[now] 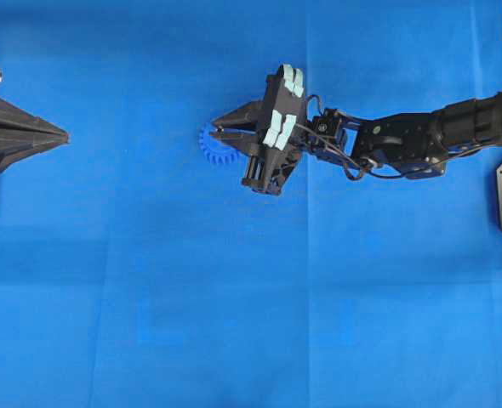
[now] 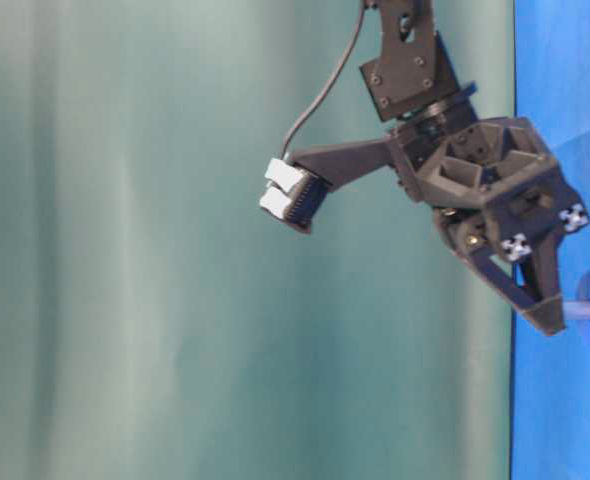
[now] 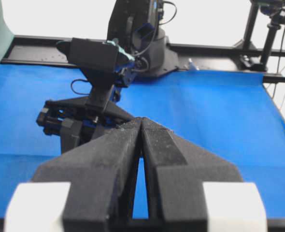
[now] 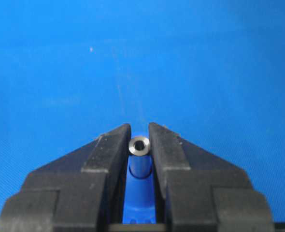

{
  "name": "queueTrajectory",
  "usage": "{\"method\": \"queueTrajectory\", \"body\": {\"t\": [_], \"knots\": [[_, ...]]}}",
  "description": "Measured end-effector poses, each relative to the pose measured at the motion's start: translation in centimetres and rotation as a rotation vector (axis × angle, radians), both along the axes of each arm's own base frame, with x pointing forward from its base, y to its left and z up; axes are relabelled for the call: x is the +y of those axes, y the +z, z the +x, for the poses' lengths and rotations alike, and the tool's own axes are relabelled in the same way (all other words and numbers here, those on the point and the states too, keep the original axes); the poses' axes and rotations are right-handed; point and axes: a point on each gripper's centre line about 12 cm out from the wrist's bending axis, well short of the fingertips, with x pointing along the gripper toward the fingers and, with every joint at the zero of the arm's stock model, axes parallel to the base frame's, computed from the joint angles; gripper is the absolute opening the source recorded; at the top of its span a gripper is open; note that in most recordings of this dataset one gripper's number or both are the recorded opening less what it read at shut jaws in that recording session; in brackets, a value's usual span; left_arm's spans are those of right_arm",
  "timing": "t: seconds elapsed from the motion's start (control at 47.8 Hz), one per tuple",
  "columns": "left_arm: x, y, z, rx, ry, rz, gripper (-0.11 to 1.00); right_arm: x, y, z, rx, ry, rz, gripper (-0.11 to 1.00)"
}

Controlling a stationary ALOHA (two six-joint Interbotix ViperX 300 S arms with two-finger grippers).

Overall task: Insert the shaft placed at a random location into the center hole of the small gear at another random location.
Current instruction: 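Lower the shaft into the gear's center hole with the right gripper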

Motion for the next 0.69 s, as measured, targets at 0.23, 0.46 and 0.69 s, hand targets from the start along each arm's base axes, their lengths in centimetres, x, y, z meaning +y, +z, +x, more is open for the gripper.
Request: {"method": "queueTrajectory", "body": {"t": [0.23, 0.46, 0.69], "knots": [[0.0, 0.0, 0.0, 0.002, 0.0, 0.0, 0.0, -0.1, -1.4, 0.0, 0.028, -0.012, 0.012, 0.02], [0.0, 0.0, 0.0, 0.0, 0.0, 0.0, 0.0, 0.0, -1.5, 0.1, 0.03, -0.011, 0.012, 0.02], [0.0, 0.0, 0.0, 0.003, 0.0, 0.0, 0.0, 0.0, -1.5, 0.1, 0.034, -0.011, 0.014, 0.19]]}}
